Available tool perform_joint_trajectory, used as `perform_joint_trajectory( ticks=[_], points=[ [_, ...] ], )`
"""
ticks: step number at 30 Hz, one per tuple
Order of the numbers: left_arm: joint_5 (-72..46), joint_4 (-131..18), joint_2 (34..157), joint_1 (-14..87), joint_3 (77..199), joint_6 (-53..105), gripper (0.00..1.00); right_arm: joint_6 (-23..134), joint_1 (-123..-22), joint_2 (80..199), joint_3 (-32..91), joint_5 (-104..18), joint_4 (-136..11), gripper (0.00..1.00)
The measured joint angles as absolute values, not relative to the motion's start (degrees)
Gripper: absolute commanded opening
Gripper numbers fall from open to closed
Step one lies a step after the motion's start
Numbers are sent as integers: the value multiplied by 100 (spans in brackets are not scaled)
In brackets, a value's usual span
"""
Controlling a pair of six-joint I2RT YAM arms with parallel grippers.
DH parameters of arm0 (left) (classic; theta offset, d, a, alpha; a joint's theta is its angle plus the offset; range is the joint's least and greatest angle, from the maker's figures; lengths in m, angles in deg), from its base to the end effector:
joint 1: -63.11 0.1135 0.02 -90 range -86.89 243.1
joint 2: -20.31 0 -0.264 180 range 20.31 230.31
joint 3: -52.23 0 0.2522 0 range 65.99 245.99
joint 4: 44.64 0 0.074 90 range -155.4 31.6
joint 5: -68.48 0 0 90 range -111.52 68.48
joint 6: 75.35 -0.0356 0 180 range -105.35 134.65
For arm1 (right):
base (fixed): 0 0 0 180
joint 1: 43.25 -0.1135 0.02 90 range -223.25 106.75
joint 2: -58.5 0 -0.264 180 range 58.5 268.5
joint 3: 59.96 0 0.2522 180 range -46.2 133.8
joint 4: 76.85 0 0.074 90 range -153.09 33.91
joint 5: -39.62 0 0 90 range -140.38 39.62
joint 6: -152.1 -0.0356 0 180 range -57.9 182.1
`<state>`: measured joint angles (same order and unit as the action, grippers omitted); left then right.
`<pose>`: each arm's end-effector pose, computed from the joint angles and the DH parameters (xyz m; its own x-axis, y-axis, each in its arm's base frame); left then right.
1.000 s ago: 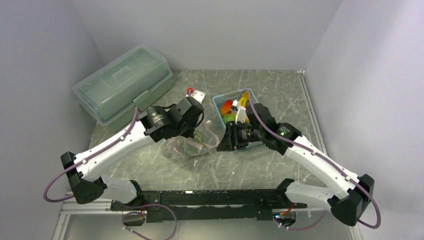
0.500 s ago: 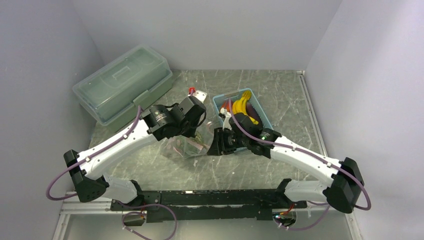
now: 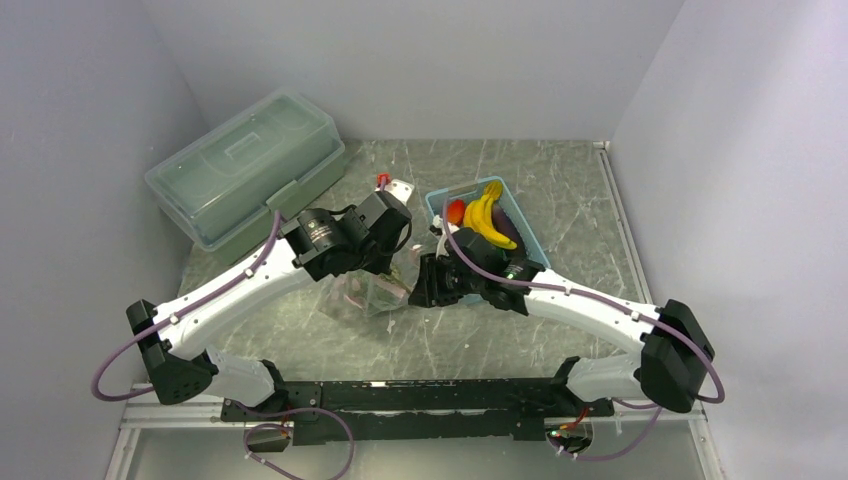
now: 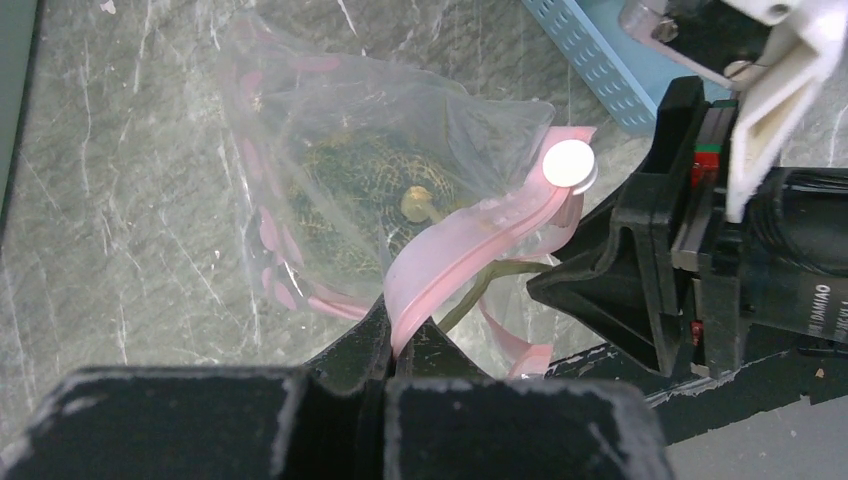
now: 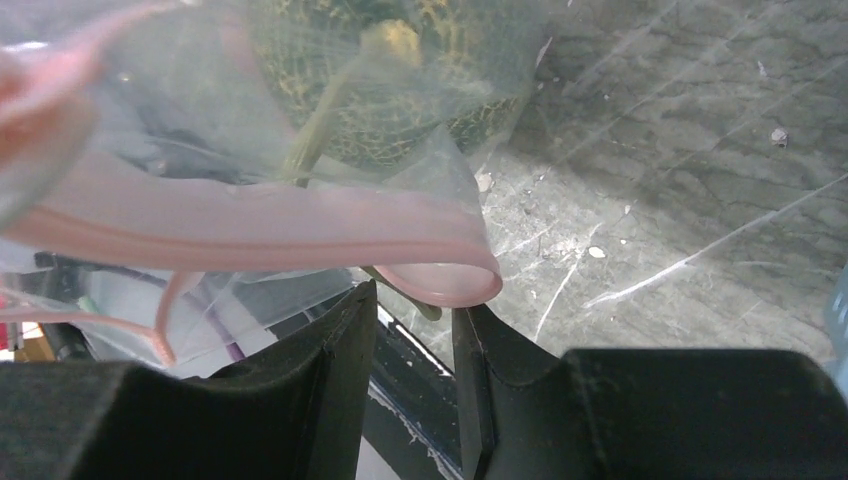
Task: Place the food in the zip-top bag and seal the zipper
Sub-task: Place the fake fruit in the zipper food storage bag.
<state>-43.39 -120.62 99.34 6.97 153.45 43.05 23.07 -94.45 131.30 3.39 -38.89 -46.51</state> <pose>0.1595 -0.2139 0.3816 -0.7037 0.2565 -0.6626 0.3562 0.9343 -0.0166 0.1664 0.2183 0.2546 -0.8528 -0.0759 -0.5166 -0.4152 0.6984 0.5829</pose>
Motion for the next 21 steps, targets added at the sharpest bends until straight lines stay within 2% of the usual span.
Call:
perform_joint_trajectory(
  ticks=[8,12,17,21],
  points=[
    [-4326,-12064,9934,697,15349,4305,0,2305,-9510,13261,236,-3966,-4819,30],
    [-4317,-12064,9934,697,15349,4305,0,2288,-9530,13261,138,-3986,-4981,23],
    [-4282,-12064,9934,697,15351,4310,0,2279,-9558,13261,94,-3988,-5062,2],
    [-4280,-12064,9934,697,15351,4342,0,2312,-9580,13259,96,-3992,-5075,0]
  ],
)
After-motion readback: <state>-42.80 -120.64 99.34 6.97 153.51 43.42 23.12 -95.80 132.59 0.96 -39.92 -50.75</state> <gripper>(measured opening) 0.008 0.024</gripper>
